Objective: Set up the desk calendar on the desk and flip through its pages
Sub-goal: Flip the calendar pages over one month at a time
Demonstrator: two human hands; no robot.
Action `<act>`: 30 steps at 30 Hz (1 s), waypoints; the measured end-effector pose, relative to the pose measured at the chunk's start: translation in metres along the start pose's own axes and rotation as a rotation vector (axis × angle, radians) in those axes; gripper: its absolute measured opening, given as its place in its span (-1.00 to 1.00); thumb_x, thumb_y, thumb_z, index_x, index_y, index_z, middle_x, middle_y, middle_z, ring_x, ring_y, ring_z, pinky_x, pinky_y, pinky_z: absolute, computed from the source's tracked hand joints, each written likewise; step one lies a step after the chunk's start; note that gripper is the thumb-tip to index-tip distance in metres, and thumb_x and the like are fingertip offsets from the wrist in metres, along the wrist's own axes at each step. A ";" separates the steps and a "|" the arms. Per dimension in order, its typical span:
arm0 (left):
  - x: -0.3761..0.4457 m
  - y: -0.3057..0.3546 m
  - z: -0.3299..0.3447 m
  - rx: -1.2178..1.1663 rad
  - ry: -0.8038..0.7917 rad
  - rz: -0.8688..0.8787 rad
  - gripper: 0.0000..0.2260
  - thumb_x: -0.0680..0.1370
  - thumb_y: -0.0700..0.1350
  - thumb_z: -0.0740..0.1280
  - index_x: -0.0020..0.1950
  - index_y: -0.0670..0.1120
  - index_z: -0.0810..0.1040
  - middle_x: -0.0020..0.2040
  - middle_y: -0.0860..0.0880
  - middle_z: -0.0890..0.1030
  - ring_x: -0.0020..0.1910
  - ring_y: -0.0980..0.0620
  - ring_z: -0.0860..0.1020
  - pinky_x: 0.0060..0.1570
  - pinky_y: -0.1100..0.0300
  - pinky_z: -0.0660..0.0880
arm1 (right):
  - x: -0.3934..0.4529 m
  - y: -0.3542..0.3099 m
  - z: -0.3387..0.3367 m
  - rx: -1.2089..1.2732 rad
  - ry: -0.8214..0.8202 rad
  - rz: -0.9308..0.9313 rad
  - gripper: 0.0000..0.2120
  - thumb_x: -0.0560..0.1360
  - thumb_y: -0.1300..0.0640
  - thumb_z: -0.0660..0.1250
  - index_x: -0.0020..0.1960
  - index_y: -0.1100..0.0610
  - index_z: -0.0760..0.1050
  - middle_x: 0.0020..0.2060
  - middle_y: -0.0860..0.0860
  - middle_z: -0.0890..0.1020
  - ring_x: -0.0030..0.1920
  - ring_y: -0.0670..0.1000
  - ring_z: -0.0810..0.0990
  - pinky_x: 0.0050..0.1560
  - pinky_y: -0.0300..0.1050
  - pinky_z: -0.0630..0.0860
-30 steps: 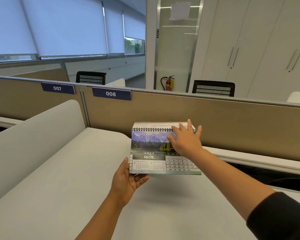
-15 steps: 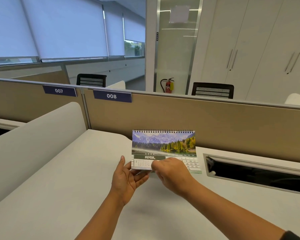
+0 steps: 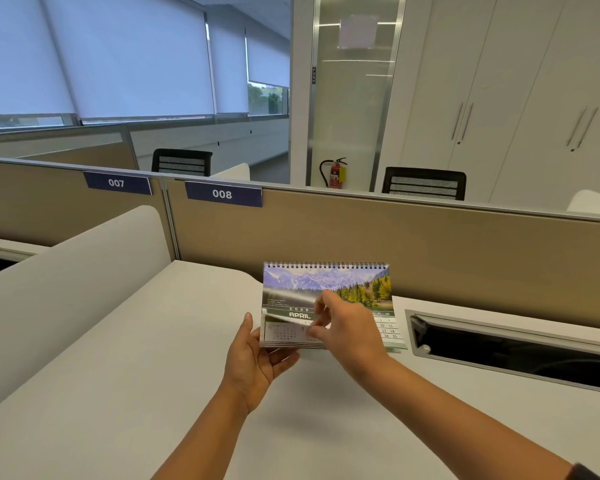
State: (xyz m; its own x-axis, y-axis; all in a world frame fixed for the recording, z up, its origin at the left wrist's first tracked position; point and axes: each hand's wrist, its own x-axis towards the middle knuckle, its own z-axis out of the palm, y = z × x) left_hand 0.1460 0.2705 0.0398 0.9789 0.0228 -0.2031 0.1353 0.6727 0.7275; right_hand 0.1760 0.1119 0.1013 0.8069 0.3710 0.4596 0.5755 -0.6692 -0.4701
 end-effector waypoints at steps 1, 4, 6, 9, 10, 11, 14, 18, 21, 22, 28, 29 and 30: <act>0.000 0.000 0.000 0.005 0.010 -0.001 -0.48 0.54 0.20 0.06 0.09 -0.20 0.54 -0.14 -0.23 0.69 -0.17 -0.16 0.66 -0.26 0.06 0.63 | 0.002 -0.002 -0.004 0.008 0.011 0.011 -0.78 0.33 0.13 0.47 -0.10 0.12 0.48 -0.25 -0.02 0.71 -0.26 0.00 0.61 -0.26 -0.15 0.45; -0.001 -0.001 0.001 0.015 0.033 0.003 -0.54 0.55 0.18 0.08 0.09 -0.15 0.54 -0.10 -0.24 0.68 -0.09 -0.21 0.64 -0.25 0.04 0.64 | 0.007 -0.006 -0.013 -0.202 0.177 -0.095 -0.82 0.30 0.13 0.50 -0.13 0.10 0.56 -0.31 -0.04 0.69 -0.28 0.03 0.57 -0.28 -0.14 0.42; -0.001 -0.002 0.001 0.030 0.039 0.019 -0.64 0.57 0.10 0.10 0.09 -0.12 0.54 -0.11 -0.22 0.70 -0.11 -0.20 0.67 -0.26 0.03 0.64 | 0.010 -0.008 -0.017 -0.347 0.358 -0.226 -0.83 0.26 0.23 0.50 -0.18 0.12 0.59 -0.31 0.01 0.67 -0.31 0.08 0.56 -0.38 -0.13 0.45; -0.003 -0.002 0.003 0.051 0.062 0.021 -0.78 0.57 -0.08 0.15 0.06 -0.15 0.52 -0.19 -0.19 0.71 -0.18 -0.17 0.68 -0.31 0.05 0.64 | 0.011 -0.004 -0.016 -0.564 0.473 -0.427 -0.83 0.25 0.28 0.44 -0.17 0.13 0.58 -0.19 0.08 0.64 -0.27 0.10 0.56 -0.32 -0.10 0.41; -0.003 -0.002 0.004 0.055 0.071 0.020 -0.79 0.57 -0.12 0.15 0.06 -0.18 0.52 -0.20 -0.20 0.71 -0.20 -0.17 0.68 -0.32 0.05 0.64 | 0.010 -0.001 -0.016 -0.644 0.469 -0.489 -0.85 0.26 0.28 0.44 -0.20 0.12 0.56 -0.22 0.06 0.63 -0.28 0.09 0.54 -0.27 -0.10 0.34; -0.003 -0.001 0.004 0.055 0.079 0.021 -0.80 0.57 -0.14 0.15 0.06 -0.19 0.51 -0.21 -0.21 0.71 -0.21 -0.17 0.68 -0.33 0.05 0.63 | 0.009 0.002 -0.015 -0.711 0.457 -0.533 -0.88 0.28 0.28 0.42 -0.24 0.11 0.54 -0.27 0.04 0.61 -0.30 0.07 0.53 -0.25 -0.11 0.27; -0.002 0.000 0.004 0.044 0.101 0.027 -0.79 0.57 -0.16 0.14 0.07 -0.21 0.50 -0.15 -0.24 0.67 -0.20 -0.19 0.67 -0.31 0.03 0.64 | 0.007 0.006 -0.014 -0.818 0.445 -0.539 -0.91 0.32 0.27 0.34 -0.30 0.10 0.52 -0.39 0.02 0.56 -0.35 0.06 0.49 -0.23 -0.11 0.18; -0.003 -0.002 0.002 0.031 0.114 0.019 -0.79 0.58 -0.13 0.13 0.05 -0.17 0.51 -0.05 -0.25 0.65 -0.14 -0.21 0.66 -0.29 0.00 0.64 | 0.002 0.006 -0.012 -0.819 0.402 -0.324 -0.76 0.30 0.13 0.44 -0.04 0.14 0.62 -0.32 0.03 0.64 -0.28 0.07 0.55 -0.19 -0.10 0.17; -0.003 -0.003 0.000 0.030 0.112 0.019 -0.79 0.58 -0.12 0.13 0.03 -0.16 0.52 -0.09 -0.23 0.68 -0.12 -0.22 0.66 -0.29 0.00 0.64 | -0.007 0.004 -0.005 -0.787 0.308 -0.174 -0.57 0.31 0.04 0.45 0.14 0.16 0.56 -0.24 0.05 0.67 -0.20 0.09 0.58 -0.13 -0.05 0.20; -0.003 -0.003 0.000 0.030 0.110 0.021 -0.79 0.58 -0.12 0.13 0.03 -0.15 0.52 -0.12 -0.22 0.69 -0.12 -0.22 0.66 -0.28 0.00 0.64 | -0.010 0.004 -0.002 -0.752 0.268 -0.152 -0.53 0.32 -0.02 0.43 0.18 0.15 0.54 -0.20 0.05 0.68 -0.16 0.09 0.59 -0.09 -0.03 0.24; -0.001 -0.004 0.001 0.020 0.121 0.026 -0.79 0.57 -0.15 0.11 0.03 -0.20 0.50 -0.17 -0.24 0.66 -0.18 -0.20 0.65 -0.34 0.04 0.63 | -0.003 0.003 0.006 -0.561 0.051 -0.127 -0.45 0.42 -0.19 0.20 0.34 0.03 0.35 0.22 0.06 0.57 0.23 0.16 0.50 0.19 0.13 0.40; -0.001 -0.005 0.001 0.023 0.122 0.028 -0.79 0.57 -0.14 0.11 0.03 -0.19 0.50 -0.18 -0.23 0.67 -0.17 -0.20 0.64 -0.34 0.04 0.63 | 0.003 0.006 0.006 -0.544 0.022 -0.121 -0.43 0.43 -0.21 0.16 0.37 0.01 0.30 0.31 0.08 0.48 0.32 0.18 0.40 0.28 0.17 0.30; 0.000 -0.005 0.001 0.027 0.123 0.030 -0.79 0.57 -0.14 0.12 0.03 -0.18 0.51 -0.18 -0.23 0.68 -0.15 -0.21 0.64 -0.33 0.03 0.63 | 0.011 0.009 0.007 -0.533 -0.002 -0.115 -0.41 0.45 -0.24 0.10 0.42 -0.02 0.21 0.42 0.09 0.33 0.43 0.17 0.24 0.38 0.21 0.11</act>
State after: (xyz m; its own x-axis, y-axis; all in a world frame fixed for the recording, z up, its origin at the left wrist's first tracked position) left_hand 0.1450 0.2669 0.0368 0.9566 0.1344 -0.2587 0.1120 0.6501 0.7515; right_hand 0.1906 0.1145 0.0969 0.7436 0.4619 0.4834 0.5133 -0.8577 0.0301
